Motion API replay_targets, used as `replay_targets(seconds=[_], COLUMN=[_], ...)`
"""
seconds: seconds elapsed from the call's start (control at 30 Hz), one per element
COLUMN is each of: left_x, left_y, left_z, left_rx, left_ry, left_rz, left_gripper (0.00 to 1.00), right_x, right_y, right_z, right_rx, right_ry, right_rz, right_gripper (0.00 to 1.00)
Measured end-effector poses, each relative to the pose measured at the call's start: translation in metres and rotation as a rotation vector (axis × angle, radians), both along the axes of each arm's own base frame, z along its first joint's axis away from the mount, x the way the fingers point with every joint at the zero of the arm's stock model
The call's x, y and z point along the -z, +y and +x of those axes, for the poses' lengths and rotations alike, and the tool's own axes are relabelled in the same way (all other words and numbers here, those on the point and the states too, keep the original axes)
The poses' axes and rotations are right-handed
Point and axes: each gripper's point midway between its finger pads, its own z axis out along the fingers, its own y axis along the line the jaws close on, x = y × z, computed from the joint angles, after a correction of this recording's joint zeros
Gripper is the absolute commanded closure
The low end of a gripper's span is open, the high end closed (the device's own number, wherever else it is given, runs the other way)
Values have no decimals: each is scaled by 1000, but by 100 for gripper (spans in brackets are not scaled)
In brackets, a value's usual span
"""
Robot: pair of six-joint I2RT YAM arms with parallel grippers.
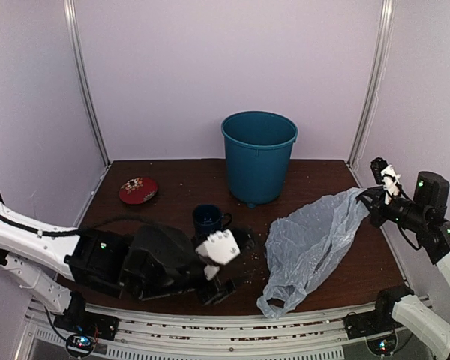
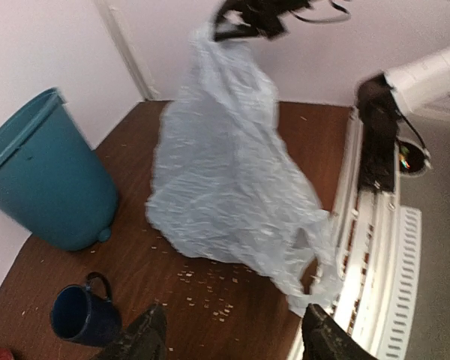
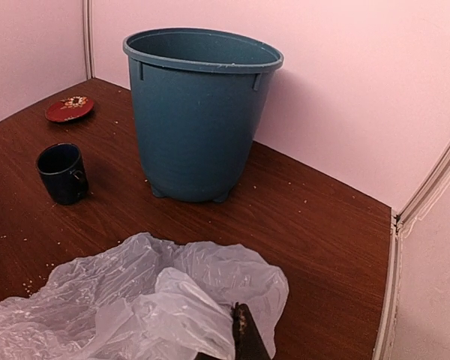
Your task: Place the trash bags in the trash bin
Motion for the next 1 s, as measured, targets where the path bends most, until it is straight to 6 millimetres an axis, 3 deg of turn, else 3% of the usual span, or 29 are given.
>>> replay_targets(seconds=[0.17,0.27,0.33,0.53,0.7,0.9,1.0], left_x=[65,106,125,169,194,190,193], left_y=[-43,-63,-74,-95,-106,-123,-132], left_z=[-68,-88,-90,-87,-61,-27,-19], left_rx=[171,222,228,214,139,85,95], left_ry=[-121,-150,-151,-131,-54,45,81], left_rz=[231,344,387,454,448,335,294], left_gripper=[62,61,58,54,44,49,51], right_x=[-7,-10,-10,-11,-11,-12,-12], right_y=[2,3,3,4,4,5,6], right_z=[-6,-5,-4,-5,-4,-6,-6], right_rx=[-10,-14,-15,-18,-17,-28,-29], right_ry=[-37,-49,-47,-48,-48,-49,-50], right_rz=[37,43,44,53,56,60,60], right_gripper=[100,100,100,100,100,100,100])
